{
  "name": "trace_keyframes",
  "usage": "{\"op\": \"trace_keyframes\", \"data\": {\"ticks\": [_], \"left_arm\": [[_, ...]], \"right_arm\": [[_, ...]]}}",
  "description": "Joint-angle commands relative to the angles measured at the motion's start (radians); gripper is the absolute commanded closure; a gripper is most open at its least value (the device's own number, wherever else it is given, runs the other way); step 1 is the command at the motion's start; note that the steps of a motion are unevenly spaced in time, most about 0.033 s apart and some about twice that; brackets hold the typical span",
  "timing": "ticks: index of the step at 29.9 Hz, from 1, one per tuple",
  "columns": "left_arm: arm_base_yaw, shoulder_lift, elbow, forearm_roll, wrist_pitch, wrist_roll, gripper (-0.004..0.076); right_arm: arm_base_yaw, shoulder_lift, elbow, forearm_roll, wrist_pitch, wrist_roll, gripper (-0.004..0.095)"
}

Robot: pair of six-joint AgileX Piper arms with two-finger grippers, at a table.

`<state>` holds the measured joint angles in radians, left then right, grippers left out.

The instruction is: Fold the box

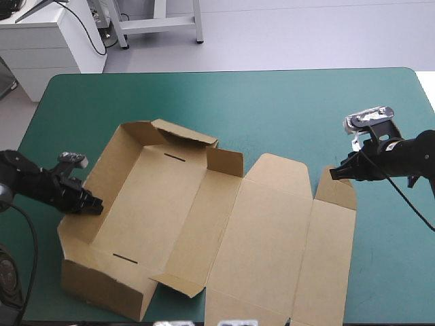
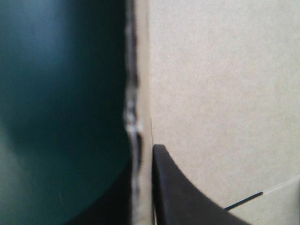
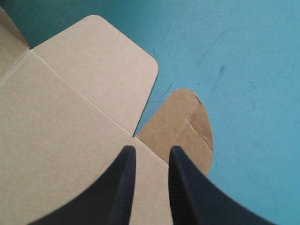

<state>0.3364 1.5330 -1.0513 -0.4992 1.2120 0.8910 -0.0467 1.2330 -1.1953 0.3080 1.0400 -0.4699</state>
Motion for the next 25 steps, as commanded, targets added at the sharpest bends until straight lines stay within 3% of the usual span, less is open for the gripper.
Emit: {"op": "trace_keyframes", "data": {"ticks": [1,11,25], "left_arm": [[-0.108,-0.031,-0.164,-0.035,-0.005,0.024,0.0731],[-0.446,-0.031,-0.457,0.247,-0.232,0.026,0.0731],[-0.890,-0.031,-0.491,0.762,-0.595,-0.029,0.0731]], "right_arm": [[-0.008,-0.025,-0.025,0.025,-0.023,-0.007,0.0681],[-0.008,-0.025,-0.025,0.056,-0.020,-0.001,0.0681],[-0.008,-0.025,-0.025,0.056,-0.047,0.034,0.0681]]}}
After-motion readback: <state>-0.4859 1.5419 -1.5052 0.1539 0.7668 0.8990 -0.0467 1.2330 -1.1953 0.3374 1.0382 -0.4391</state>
